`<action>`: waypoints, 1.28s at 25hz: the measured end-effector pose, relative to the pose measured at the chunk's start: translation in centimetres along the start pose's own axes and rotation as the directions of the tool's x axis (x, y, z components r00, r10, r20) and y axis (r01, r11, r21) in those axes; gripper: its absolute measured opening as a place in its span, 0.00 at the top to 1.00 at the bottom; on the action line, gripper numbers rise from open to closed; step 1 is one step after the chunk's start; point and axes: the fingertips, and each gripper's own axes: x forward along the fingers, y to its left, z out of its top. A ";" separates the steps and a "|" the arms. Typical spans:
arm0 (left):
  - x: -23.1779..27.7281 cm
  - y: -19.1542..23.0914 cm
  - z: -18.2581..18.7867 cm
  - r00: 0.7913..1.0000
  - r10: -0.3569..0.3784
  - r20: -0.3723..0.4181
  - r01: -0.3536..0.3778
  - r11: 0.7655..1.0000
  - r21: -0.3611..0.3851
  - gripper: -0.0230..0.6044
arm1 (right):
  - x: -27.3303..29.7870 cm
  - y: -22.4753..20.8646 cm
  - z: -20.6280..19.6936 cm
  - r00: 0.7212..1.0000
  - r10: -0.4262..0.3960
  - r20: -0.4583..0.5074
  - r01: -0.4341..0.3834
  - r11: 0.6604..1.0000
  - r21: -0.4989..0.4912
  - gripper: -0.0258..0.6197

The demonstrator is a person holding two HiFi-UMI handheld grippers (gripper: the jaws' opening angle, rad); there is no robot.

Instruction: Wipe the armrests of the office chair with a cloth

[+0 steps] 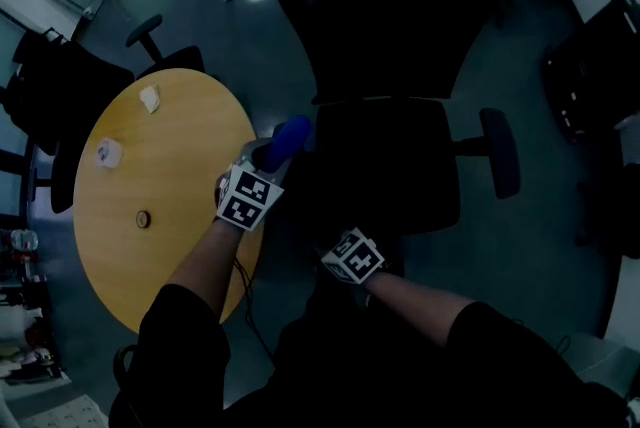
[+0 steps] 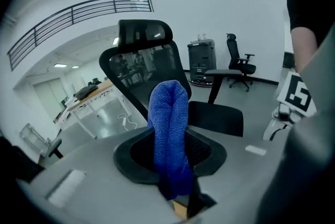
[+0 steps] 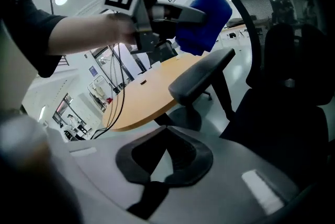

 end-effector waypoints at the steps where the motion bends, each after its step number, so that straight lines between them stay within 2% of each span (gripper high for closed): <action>1: 1.0 1.0 0.4 1.000 -0.011 -0.006 0.012 1.000 0.027 0.77 | 0.2 -0.2 0.5 1.000 -0.004 0.011 0.004 1.000 0.004 0.96; 4: 4.0 3.1 1.5 0.998 -0.058 -0.022 0.060 0.992 0.107 0.77 | 1.0 -0.6 2.2 0.999 -0.017 0.042 0.016 0.999 0.030 0.96; 6: 5.9 3.4 1.7 0.993 -0.102 -0.057 0.111 0.975 0.192 0.77 | 1.6 -0.5 2.7 0.999 -0.010 0.052 0.007 0.998 0.062 0.96; 8: 7.8 3.2 1.5 0.983 -0.151 -0.107 0.176 0.939 0.295 0.77 | 2.2 -0.4 2.9 0.998 -0.014 0.055 0.009 0.996 0.089 0.96; 10: 9.4 3.0 1.3 0.971 -0.186 -0.150 0.230 0.893 0.387 0.77 | 2.7 -0.6 3.1 0.998 -0.026 0.058 0.020 0.995 0.100 0.96; 12: 10.6 2.5 0.9 0.960 -0.208 -0.188 0.274 0.836 0.475 0.77 | 3.1 -0.6 3.1 0.998 -0.032 0.062 0.025 0.993 0.112 0.96; 13: 11.1 2.0 0.6 0.953 -0.219 -0.211 0.299 0.797 0.524 0.77 | 3.2 -0.5 3.0 0.997 -0.033 0.063 0.025 0.992 0.123 0.96; 16: 12.0 -0.2 -0.8 0.924 -0.249 -0.290 0.382 0.649 0.658 0.77 | 3.3 -0.4 2.9 0.997 -0.040 0.060 0.029 0.985 0.171 0.96; 17: 12.0 -1.0 -1.1 0.916 -0.259 -0.306 0.401 0.611 0.683 0.77 | 3.3 -0.4 2.9 0.997 -0.041 0.062 0.029 0.983 0.182 0.96; 19: 11.7 -2.2 -1.4 0.904 -0.285 -0.319 0.427 0.557 0.712 0.77 | 3.4 -0.4 3.1 0.997 -0.043 0.070 0.028 0.980 0.195 0.96; 22: 10.4 -4.4 -2.2 0.877 -0.342 -0.336 0.473 0.495 0.729 0.77 | 3.7 -0.5 3.3 0.995 -0.045 0.088 0.024 0.975 0.222 0.96; 25: 8.8 -6.6 -3.1 0.844 -0.408 -0.348 0.521 0.466 0.715 0.77 | 3.6 -0.7 3.4 0.993 -0.049 0.111 0.020 0.968 0.249 0.96; 32: 5.0 -9.5 -4.5 0.806 -0.496 -0.324 0.560 0.462 0.687 0.77 | 3.6 -0.9 3.5 0.989 -0.069 0.133 0.026 0.955 0.296 0.96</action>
